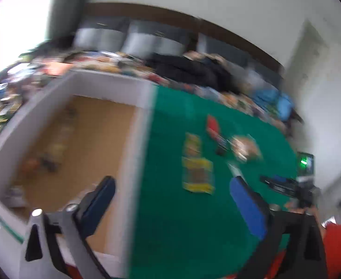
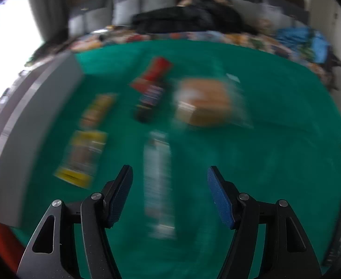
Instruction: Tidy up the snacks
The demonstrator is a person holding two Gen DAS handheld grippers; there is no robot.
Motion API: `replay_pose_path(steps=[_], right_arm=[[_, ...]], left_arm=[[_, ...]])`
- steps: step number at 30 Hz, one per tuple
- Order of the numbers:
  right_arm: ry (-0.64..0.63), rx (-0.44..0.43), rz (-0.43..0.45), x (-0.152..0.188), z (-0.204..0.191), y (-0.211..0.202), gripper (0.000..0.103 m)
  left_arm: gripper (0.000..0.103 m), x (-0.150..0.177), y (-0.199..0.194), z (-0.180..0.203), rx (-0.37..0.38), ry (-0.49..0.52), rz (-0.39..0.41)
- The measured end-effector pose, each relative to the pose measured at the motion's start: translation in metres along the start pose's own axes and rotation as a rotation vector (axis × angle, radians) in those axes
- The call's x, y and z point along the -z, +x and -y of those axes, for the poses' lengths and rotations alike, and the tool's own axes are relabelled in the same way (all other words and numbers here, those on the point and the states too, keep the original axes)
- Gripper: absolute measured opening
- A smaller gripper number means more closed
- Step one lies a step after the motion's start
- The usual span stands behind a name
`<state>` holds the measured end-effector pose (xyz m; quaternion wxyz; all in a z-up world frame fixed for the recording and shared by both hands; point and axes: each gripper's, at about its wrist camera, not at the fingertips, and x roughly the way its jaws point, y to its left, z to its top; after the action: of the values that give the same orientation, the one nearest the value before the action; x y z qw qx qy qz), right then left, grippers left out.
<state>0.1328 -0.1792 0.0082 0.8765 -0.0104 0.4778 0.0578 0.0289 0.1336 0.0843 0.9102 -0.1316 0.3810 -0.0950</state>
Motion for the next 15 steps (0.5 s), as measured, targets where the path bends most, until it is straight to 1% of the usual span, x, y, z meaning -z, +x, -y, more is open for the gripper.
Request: replay_pose_path(steps=[1,2,4,5,7,9,12,14,15], right_arm=[[0.008,0.046,-0.004,0.012,0.021,0.004,0.069],[0.016,0.074,-0.011,0.020,0.033,0.008,0.069],[0.031,0.103,-0.025,0.033,0.054,0.016,0.069],[0.038,0.107,-0.030,0.038,0.062,0.021,0.069],[0.044,0.111,-0.032,0.046,0.072,0.029,0.069],[0.048,0.109,-0.022,0.050,0.078,0.037,0.069],[0.058,0.110,0.030,0.051,0.078,0.037,0.069],[0.076,0.109,0.056,0.047,0.080,0.042,0.074],[0.085,0.116,0.069,0.047,0.082,0.043,0.079]], left_arm=[[0.102,0.008,0.019,0.018,0.020,0.027,-0.038],[0.102,0.015,0.032,0.030,0.027,0.044,-0.070],[0.102,0.039,0.082,0.055,0.029,0.094,-0.175],[0.102,0.051,0.108,0.062,0.009,0.110,-0.219],[0.101,0.065,0.143,0.070,-0.035,0.130,-0.267],[0.101,0.073,0.165,0.078,-0.073,0.154,-0.277],[0.101,0.073,0.180,0.079,-0.139,0.201,-0.252],[0.101,0.068,0.191,0.075,-0.186,0.217,-0.234],[0.101,0.068,0.196,0.073,-0.195,0.216,-0.236]])
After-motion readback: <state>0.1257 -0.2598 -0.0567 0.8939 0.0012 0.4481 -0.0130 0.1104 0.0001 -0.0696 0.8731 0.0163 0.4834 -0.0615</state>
